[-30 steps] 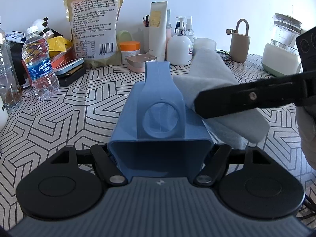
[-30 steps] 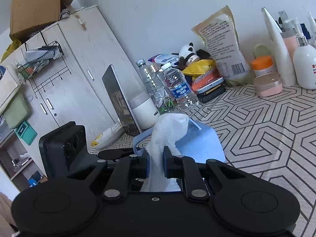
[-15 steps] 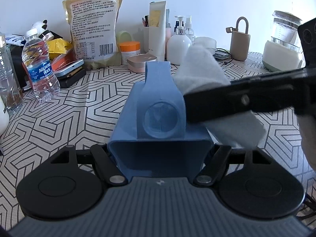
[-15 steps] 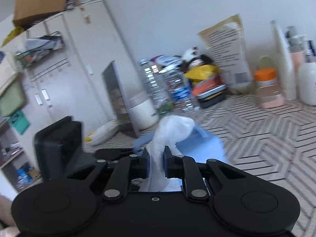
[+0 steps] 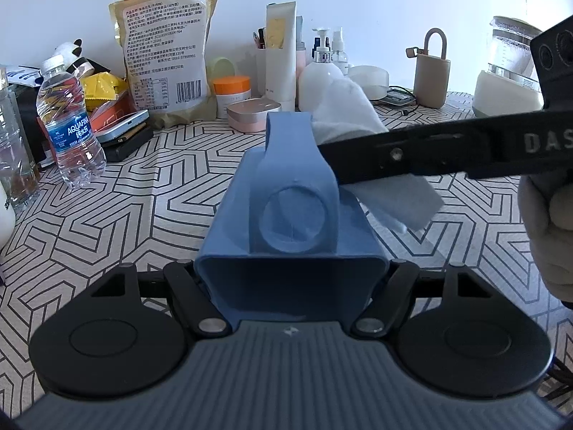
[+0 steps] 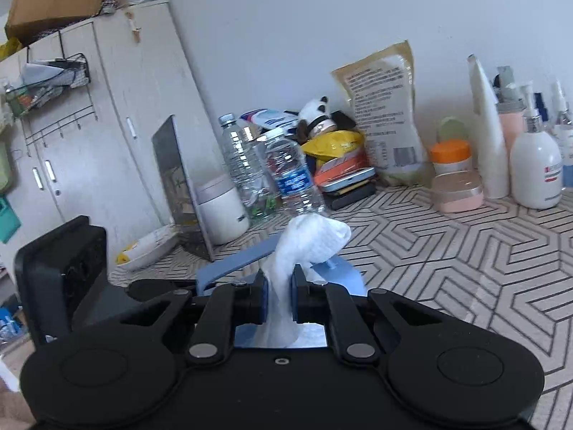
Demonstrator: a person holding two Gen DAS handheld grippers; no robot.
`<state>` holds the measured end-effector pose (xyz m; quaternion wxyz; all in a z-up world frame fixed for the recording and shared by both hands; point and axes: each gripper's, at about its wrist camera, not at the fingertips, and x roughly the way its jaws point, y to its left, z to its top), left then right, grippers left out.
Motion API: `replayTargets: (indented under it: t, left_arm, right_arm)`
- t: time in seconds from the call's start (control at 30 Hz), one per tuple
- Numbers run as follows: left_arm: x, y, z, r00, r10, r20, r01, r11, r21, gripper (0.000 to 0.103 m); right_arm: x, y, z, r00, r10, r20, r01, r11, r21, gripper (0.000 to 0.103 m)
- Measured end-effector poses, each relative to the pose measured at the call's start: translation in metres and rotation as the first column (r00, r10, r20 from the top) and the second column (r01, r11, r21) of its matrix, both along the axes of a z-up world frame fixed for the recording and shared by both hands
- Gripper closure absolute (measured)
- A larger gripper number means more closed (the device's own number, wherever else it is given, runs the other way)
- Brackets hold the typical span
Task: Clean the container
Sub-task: 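Rotate the held container with the left tool while the right tool keeps wiping it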
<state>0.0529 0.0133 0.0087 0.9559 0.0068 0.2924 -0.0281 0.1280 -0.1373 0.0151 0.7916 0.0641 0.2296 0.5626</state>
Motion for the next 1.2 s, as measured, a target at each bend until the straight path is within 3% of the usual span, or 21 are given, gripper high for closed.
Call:
replayTargets:
  t: [0.27, 0.47, 0.63, 0.77, 1.2]
  left_arm:
    - [-0.001, -0.003, 0.000, 1.000, 0.003, -0.002, -0.003, 1.000, 0.001, 0.030]
    - [-0.002, -0.003, 0.001, 1.000, -0.002, 0.002, 0.002, 1.000, 0.003, 0.030]
    - [-0.001, 0.000, 0.000, 1.000, 0.000, -0.002, 0.000, 1.000, -0.008, 0.030]
    - [-0.001, 0.000, 0.000, 1.000, -0.001, -0.002, 0.001, 1.000, -0.007, 0.030]
    - [0.000, 0.000, 0.000, 1.000, -0.004, -0.002, 0.004, 1.000, 0.001, 0.030]
  right_arm:
    - [-0.005, 0.002, -0.002, 0.996, 0.089, -0.028, -0.088, 0.996, 0.029, 0.091]
    - [0.001, -0.005, -0.003, 0.999, -0.024, -0.023, 0.025, 1.000, 0.020, 0.091]
    - [-0.006, 0.005, -0.002, 0.996, 0.088, -0.012, -0.088, 0.996, 0.028, 0.091]
    - [-0.007, 0.005, -0.002, 0.995, 0.098, -0.007, -0.098, 0.995, 0.026, 0.091]
    - [0.001, -0.004, -0.001, 0.999, -0.041, 0.017, 0.041, 0.999, -0.006, 0.091]
